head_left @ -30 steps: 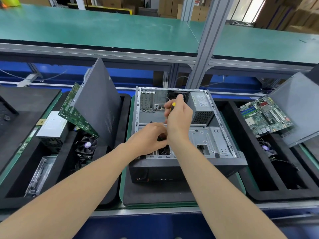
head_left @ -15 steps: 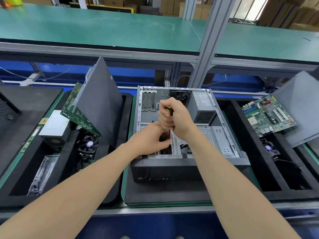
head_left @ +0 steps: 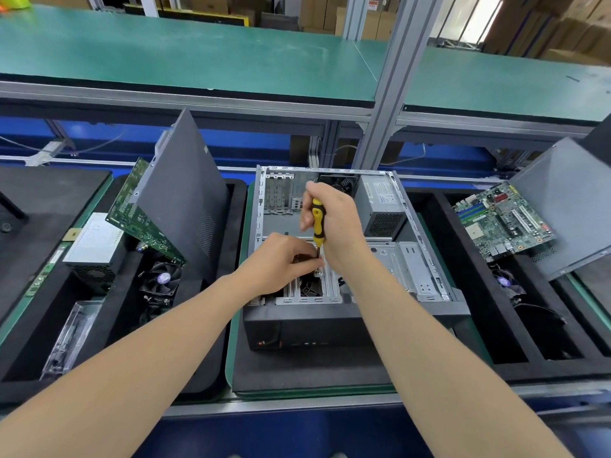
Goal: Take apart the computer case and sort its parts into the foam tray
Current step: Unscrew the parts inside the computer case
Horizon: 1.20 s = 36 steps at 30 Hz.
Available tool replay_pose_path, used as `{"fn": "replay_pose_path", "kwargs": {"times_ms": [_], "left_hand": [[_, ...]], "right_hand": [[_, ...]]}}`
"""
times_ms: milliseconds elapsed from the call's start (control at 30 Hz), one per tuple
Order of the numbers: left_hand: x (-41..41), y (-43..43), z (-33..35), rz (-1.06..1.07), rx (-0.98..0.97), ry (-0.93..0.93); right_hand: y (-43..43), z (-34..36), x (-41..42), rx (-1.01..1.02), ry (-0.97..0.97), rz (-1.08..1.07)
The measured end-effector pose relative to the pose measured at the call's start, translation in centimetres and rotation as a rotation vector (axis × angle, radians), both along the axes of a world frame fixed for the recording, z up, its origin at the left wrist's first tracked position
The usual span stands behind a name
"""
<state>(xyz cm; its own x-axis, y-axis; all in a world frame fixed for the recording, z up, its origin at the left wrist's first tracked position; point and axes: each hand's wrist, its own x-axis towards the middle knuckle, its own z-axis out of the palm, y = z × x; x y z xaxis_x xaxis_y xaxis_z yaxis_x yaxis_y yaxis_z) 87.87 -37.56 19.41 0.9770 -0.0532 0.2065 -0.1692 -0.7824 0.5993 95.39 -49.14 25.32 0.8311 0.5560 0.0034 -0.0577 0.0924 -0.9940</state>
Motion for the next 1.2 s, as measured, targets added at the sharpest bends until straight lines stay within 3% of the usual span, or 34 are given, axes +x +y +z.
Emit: {"fn": "replay_pose_path", "kwargs": {"times_ms": [100, 233, 333, 633, 800, 900, 1100, 1200], "left_hand": [[-0.2, -0.3, 0.3, -0.016, -0.041, -0.024], [-0.1, -0.3, 0.4, 0.009, -0.002, -0.052], [0.0, -0.1, 0.3, -0.016, 0.028, 0.014], [-0.3, -0.2, 0.8, -0.007, -0.028, 0.067], [-0.4, -0.2, 0.7, -0.019, -0.033, 0.054], [-0.4, -0.3, 0.7, -0.015, -0.008, 0.035], [-0.1, -0.3, 0.7, -0.029, 0.016, 0.019], [-0.3, -0.6, 0.9, -0.045, -0.027, -0.015]], "right_hand": [[1.1, -0.3, -1.8, 0.002, 0.032, -0.326], [1.5, -0.5, -2.4, 0.015, -0.067, -0.366], [1.0, -0.5, -1.6, 0.047, -0.047, -0.224], [-0.9, -0.2, 3.0, 0.067, 0.166, 0.535], [-1.0, -0.3, 3.2, 0.077, 0.167, 0.647], [-1.0, -0.4, 2.8, 0.087, 0.130, 0.526], [-0.6, -0.1, -0.4, -0.039, 0.007, -0.221], [0.3, 0.0, -2.2, 0.002, -0.040, -0.409]]}}
